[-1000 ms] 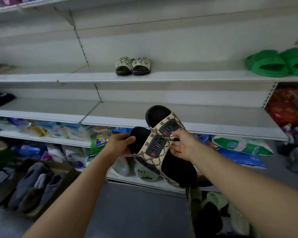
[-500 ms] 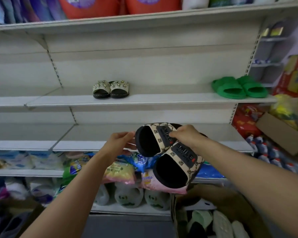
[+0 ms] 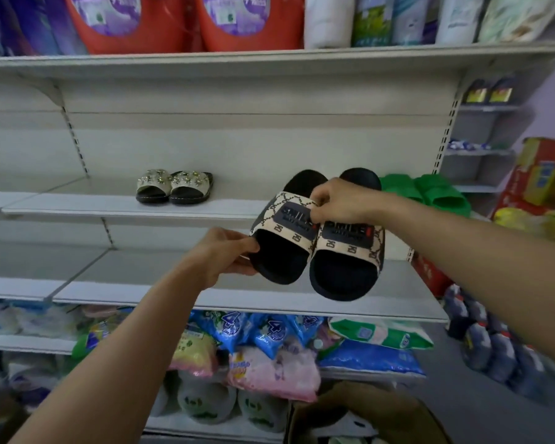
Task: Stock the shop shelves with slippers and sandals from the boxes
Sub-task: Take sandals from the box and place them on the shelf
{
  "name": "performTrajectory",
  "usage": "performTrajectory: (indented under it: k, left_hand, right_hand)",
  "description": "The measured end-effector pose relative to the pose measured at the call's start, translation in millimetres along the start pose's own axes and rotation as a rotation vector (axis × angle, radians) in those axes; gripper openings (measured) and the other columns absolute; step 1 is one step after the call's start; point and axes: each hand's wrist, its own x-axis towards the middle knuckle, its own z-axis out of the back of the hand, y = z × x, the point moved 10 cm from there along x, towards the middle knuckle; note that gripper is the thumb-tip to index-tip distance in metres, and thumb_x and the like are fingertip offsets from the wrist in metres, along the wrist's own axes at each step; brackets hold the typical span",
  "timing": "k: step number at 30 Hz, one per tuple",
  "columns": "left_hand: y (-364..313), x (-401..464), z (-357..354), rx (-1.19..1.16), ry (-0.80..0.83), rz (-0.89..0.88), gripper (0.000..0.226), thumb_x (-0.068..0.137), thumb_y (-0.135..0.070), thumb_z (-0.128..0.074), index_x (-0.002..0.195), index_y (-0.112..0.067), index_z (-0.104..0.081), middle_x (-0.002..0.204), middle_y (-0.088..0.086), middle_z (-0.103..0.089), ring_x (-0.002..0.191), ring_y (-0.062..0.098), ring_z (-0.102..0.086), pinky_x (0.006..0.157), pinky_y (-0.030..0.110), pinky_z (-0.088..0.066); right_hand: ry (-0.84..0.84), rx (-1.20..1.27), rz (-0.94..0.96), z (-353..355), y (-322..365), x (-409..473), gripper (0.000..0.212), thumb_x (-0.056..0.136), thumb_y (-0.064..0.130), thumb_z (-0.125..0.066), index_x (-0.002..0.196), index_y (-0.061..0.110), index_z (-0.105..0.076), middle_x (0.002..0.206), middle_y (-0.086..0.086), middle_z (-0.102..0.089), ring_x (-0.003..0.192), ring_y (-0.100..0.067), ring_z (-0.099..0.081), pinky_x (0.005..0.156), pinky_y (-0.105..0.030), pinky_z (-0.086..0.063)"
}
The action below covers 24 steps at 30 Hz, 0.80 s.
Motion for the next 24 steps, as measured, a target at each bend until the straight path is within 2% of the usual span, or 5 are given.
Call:
performTrajectory:
  k: [4,7,10,14,24]
  left_hand:
    - [-0.7,21.9,-15.9,-0.08,-0.071,0.033,0.02,0.087,-0.001,-0.061,0.104,0.01,-0.062,0.088,0.022,-0.068,0.066,0.026,-0.068,0.056,0.025,-0.057]
    - [8.8,41.4,-23.0,-0.193,-0.129,0.106,0.023,0.087,-0.002,-0.063,0.105,0.013,-0.059,0.09,0.024,-0.066,0.07,0.028,-0.068,0.057,0.028,-0.059]
    - [11.7,61.2,-28.4,-0.263,-0.172,0.149,0.016,0.088,-0.003,-0.062,0.095,0.011,-0.059,0.079,0.019,-0.062,0.066,0.025,-0.065,0.054,0.029,-0.059]
    - [1.1,94.1,-30.6,-0.302,-0.174,0.141,0.012,0.087,0.0,-0.062,0.086,0.01,-0.057,0.076,0.018,-0.058,0.066,0.027,-0.062,0.054,0.031,-0.06]
    - [-6.5,171.2,-28.2,-0.259,-0.12,0.21,0.021,0.085,-0.004,-0.066,0.1,0.009,-0.057,0.078,0.018,-0.063,0.053,0.024,-0.068,0.051,0.028,-0.058]
  right_hand:
    - [0.027,-0.041,-0.003,21.3,-25.1,20.1,0.035,0.081,0.004,-0.059,0.111,0.022,-0.057,0.085,0.006,-0.054,0.074,-0.01,-0.054,0.059,-0.024,-0.045]
    - [-0.022,0.006,-0.084,35.0,-57.0,48.3,0.056,0.077,0.006,-0.059,0.127,0.028,-0.043,0.112,-0.003,-0.055,0.097,-0.023,-0.058,0.083,-0.038,-0.054]
    - [-0.061,-0.02,-0.093,46.5,-69.6,72.3,0.055,0.077,0.009,-0.059,0.127,0.023,-0.04,0.121,-0.004,-0.054,0.107,-0.025,-0.054,0.085,-0.036,-0.05]
    - [-0.055,-0.104,-0.091,52.2,-75.4,101.6,0.049,0.079,0.007,-0.059,0.124,0.015,-0.042,0.109,-0.005,-0.055,0.098,-0.025,-0.055,0.072,-0.033,-0.046]
    - [-0.07,-0.24,-0.17,42.9,-115.2,190.4,0.05,0.079,0.011,-0.056,0.124,0.028,-0.042,0.118,-0.003,-0.051,0.104,-0.027,-0.05,0.082,-0.036,-0.048]
